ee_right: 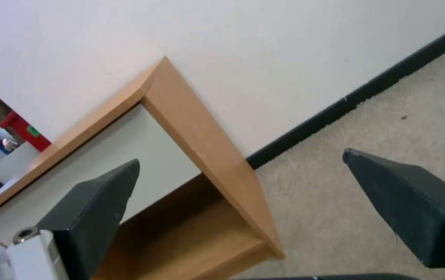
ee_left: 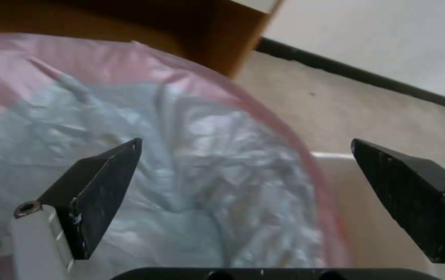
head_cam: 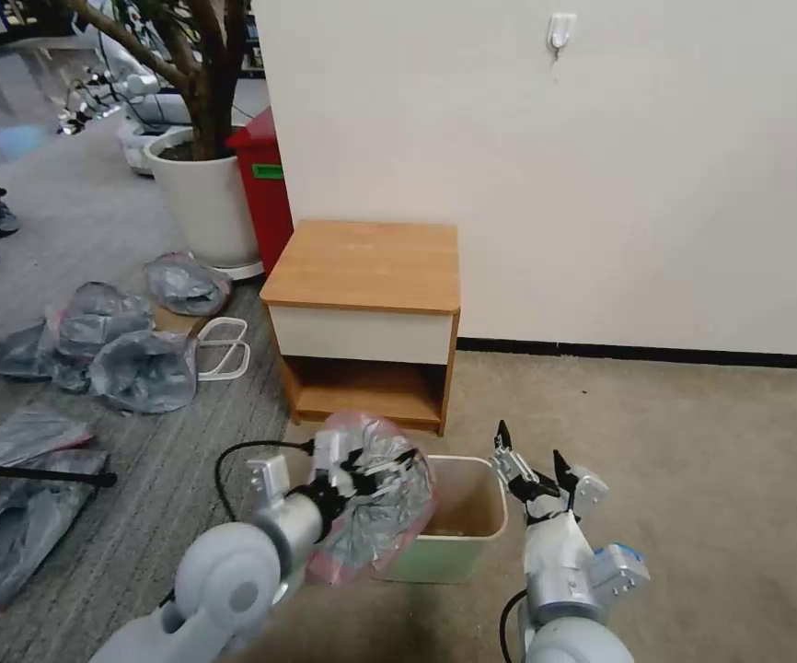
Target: Pick up the garbage bag from the table and place it over the trash can.
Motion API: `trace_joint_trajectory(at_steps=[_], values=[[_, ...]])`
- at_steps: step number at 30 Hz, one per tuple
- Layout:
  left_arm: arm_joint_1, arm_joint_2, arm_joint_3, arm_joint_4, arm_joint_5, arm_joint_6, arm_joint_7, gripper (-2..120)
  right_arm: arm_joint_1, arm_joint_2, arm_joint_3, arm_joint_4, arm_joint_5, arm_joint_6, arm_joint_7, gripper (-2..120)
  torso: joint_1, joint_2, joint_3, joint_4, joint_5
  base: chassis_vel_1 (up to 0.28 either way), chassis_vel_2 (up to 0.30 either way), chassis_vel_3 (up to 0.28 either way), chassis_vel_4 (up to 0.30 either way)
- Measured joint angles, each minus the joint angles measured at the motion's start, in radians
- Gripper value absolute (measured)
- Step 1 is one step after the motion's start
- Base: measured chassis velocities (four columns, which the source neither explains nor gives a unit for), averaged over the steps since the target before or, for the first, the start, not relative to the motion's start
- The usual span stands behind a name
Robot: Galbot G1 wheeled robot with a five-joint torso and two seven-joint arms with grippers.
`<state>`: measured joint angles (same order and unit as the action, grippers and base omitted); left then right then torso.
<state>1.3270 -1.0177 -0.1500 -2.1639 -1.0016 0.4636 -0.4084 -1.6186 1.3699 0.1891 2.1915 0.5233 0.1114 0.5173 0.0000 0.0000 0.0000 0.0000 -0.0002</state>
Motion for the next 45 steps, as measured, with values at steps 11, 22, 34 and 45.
trace_joint_trajectory(at_steps=[11, 22, 34, 45], values=[[-0.010, -0.052, 0.003, 0.040, 0.052, 0.086, -0.111, 100, -0.007, -0.027, 0.053, 0.002, 0.026, 0.027, -0.020, 100, 0.000, 0.000, 0.000, 0.0000, 0.0002, 0.000, 0.000, 0.000, 0.000], [-0.005, -0.058, 0.003, 0.052, 0.022, 0.098, -0.224, 100, -0.052, -0.052, 0.151, -0.028, 0.061, 0.058, -0.059, 100, 0.000, 0.000, 0.000, 0.0000, 0.0002, 0.000, 0.000, 0.000, 0.000], [-0.005, -0.070, 0.015, 0.071, 0.013, 0.103, -0.266, 93, -0.059, -0.051, 0.171, -0.055, 0.061, 0.075, -0.068, 100, 0.000, 0.000, 0.000, 0.0000, 0.0002, 0.000, 0.000, 0.000, 0.000], [-0.016, -0.076, 0.034, 0.101, 0.033, 0.144, -0.266, 96, -0.058, -0.049, 0.175, -0.067, 0.059, 0.088, -0.072, 100, 0.000, 0.000, 0.000, 0.0000, 0.0001, 0.000, 0.000, 0.000, 0.000]])
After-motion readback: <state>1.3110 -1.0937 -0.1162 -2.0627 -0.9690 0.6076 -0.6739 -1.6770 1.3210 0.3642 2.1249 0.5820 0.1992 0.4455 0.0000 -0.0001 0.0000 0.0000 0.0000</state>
